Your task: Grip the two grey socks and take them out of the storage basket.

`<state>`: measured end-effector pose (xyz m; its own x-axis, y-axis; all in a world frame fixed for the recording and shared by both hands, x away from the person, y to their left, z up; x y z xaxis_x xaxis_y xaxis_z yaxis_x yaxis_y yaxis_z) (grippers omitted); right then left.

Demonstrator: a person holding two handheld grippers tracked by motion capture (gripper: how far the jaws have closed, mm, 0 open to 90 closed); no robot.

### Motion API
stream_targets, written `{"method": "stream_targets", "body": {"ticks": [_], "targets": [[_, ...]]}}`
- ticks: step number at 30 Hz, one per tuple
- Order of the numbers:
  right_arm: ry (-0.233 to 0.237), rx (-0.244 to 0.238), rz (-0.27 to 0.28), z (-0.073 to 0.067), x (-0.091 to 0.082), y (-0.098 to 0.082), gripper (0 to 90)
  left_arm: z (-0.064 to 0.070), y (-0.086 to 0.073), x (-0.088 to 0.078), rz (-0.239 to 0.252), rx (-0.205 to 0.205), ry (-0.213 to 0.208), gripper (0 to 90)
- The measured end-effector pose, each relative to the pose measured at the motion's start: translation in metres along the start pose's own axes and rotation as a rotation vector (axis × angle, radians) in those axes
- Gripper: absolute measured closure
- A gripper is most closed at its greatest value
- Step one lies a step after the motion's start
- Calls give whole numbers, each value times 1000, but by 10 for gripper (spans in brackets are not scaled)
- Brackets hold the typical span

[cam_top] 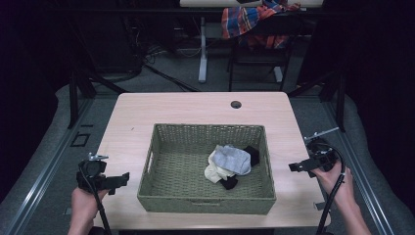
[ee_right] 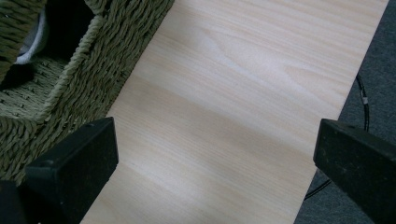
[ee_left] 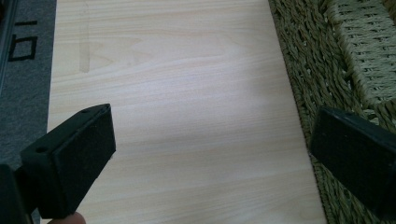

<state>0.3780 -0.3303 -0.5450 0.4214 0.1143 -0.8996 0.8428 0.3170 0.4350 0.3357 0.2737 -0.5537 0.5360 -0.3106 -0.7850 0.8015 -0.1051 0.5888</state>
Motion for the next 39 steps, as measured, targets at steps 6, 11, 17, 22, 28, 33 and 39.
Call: {"method": "stream_targets", "body": {"ticks": [6, 11, 17, 22, 28, 33, 39], "targets": [[12, 6, 2, 0, -1, 0, 0, 1, 1, 0, 0, 5, -2, 6], [10, -13, 13, -1, -4, 1, 0, 1, 1, 1, 1, 3, -6, 6], [-5, -39, 41, -4, -12, 6, 0, 0, -1, 0, -1, -3, -7, 6], [-4, -55, 34, -7, -15, 11, 0, 1, 0, 0, 1, 0, -10, 6], [-11, -63, 33, -6, -24, 19, 0, 0, -1, -1, 3, -5, -9, 7], [-19, -80, 52, -12, -33, 28, 0, 1, -1, 0, -2, 0, -10, 7], [-15, -113, 64, -21, -42, 41, 0, 2, -1, -1, -1, 0, -11, 7]]}}
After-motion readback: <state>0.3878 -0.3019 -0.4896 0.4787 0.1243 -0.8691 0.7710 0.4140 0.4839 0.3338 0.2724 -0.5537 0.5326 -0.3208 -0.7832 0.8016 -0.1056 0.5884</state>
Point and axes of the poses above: each handheld gripper's, and its own axes: x roughly forward along the jaws, y roughly out of its top, z roughly to its right, the point moved 7 cm from there along x, roughly forward along the jaws, and after that the axes turned 10 degrees about -y, right-handed, at the moved point
